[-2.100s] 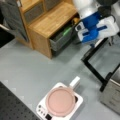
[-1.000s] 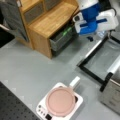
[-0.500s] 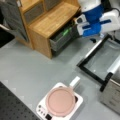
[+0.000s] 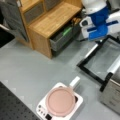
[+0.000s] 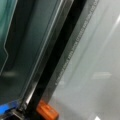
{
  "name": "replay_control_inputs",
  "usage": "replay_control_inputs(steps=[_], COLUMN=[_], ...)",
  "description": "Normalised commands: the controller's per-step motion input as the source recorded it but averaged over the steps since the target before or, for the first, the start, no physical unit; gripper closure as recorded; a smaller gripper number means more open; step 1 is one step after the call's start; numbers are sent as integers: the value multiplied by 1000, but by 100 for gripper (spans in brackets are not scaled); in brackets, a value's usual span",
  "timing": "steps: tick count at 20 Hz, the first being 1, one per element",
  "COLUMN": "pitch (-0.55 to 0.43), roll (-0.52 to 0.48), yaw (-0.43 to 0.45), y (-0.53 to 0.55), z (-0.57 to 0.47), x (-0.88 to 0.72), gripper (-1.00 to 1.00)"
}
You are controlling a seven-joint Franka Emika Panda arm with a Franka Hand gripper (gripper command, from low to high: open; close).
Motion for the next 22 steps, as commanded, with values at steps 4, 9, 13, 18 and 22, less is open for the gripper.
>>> replay_control_inputs(steps=[4, 9, 13, 18, 22], pitch=[-6, -25, 31, -26, -61], roll=[-61, -76, 27, 132, 61], yaw=[559, 618, 571, 488, 318], y=[-51, -39, -102, -60, 57], z=[28, 47, -25, -102, -107], x=[183, 177, 184, 170, 116], gripper=[-100, -100, -100, -100, -100])
